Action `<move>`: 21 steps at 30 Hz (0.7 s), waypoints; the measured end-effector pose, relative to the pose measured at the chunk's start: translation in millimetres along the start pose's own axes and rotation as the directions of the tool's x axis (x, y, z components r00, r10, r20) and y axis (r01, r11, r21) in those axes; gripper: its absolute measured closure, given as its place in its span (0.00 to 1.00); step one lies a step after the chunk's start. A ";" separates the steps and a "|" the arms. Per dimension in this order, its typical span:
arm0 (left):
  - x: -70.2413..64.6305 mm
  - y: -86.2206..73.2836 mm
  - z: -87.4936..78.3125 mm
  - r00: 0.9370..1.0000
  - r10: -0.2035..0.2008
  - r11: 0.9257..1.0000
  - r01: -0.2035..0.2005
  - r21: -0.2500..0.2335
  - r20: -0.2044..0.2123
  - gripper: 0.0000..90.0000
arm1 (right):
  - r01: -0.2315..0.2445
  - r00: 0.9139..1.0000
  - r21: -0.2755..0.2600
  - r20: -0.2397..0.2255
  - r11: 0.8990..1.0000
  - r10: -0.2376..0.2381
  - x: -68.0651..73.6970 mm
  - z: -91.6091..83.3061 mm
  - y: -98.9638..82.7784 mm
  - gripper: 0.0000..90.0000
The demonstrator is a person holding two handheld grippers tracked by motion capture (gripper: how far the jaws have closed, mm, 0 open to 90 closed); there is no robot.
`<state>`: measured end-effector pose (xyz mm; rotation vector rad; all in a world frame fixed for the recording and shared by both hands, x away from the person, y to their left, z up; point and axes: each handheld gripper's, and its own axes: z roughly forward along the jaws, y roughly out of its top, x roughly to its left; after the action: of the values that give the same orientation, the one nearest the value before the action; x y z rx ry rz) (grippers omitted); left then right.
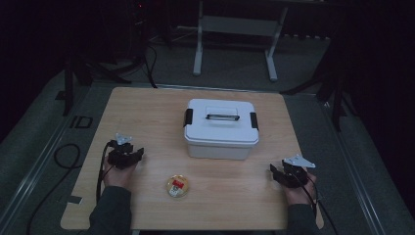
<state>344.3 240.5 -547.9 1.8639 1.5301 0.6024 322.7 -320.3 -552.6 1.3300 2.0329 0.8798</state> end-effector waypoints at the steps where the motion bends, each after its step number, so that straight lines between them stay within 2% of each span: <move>1: -1.3 0.4 -1.3 1.000 0.007 1.000 -0.007 -0.005 0.001 0.60 | 0.002 1.000 0.004 0.009 1.000 -0.002 -0.1 0.2 -0.2 0.47; 4: -4.3 0.8 -6.0 1.000 0.015 1.000 -0.015 -0.017 0.014 0.61 | 0.012 1.000 0.007 0.018 1.000 -0.012 0.6 -0.2 -0.4 0.47; 7: -10.4 0.5 -12.8 0.998 0.042 0.999 -0.041 -0.028 0.039 0.63 | 0.024 1.000 0.001 0.019 1.000 -0.024 1.6 -0.8 -0.5 0.46; 10: -21.0 -0.3 -22.7 0.993 0.091 0.995 -0.087 -0.054 0.080 0.65 | 0.040 0.999 0.000 0.019 0.999 -0.040 4.0 -1.5 -0.6 0.45; 11: -23.8 0.1 -25.4 0.990 0.097 0.994 -0.091 -0.067 0.102 0.68 | 0.044 0.999 -0.002 0.018 0.999 -0.044 4.7 -1.6 -0.7 0.44; 12: -23.8 0.1 -25.4 0.990 0.097 0.994 -0.091 -0.067 0.102 0.70 | 0.044 0.999 -0.002 0.018 0.999 -0.044 4.7 -1.6 -0.7 0.44; 13: -28.6 1.0 -29.7 0.985 0.109 0.992 -0.098 -0.086 0.135 0.72 | 0.050 0.999 0.000 0.019 0.999 -0.050 5.8 -1.5 -0.7 0.44; 14: -28.6 1.0 -29.7 0.985 0.109 0.992 -0.098 -0.086 0.135 0.74 | 0.050 0.999 0.000 0.019 0.999 -0.050 5.8 -1.5 -0.7 0.44; 15: -33.2 1.6 -33.3 0.980 0.115 0.990 -0.101 -0.096 0.165 0.74 | 0.051 0.999 0.002 0.019 0.999 -0.051 6.1 -1.4 -0.7 0.44; 18: -42.3 2.5 -38.1 0.970 0.144 0.987 -0.126 -0.100 0.196 0.88 | 0.061 0.998 -0.001 0.022 0.998 -0.061 6.9 -1.4 -0.8 0.43; 21: -51.9 2.3 -40.5 0.955 0.181 0.982 -0.161 -0.102 0.235 0.96 | 0.063 0.998 -0.007 0.023 0.998 -0.063 6.3 -2.0 -0.8 0.43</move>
<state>306.3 197.4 -515.8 1.9407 1.1780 0.4841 318.5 -315.2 -552.5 1.2590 2.0405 0.8402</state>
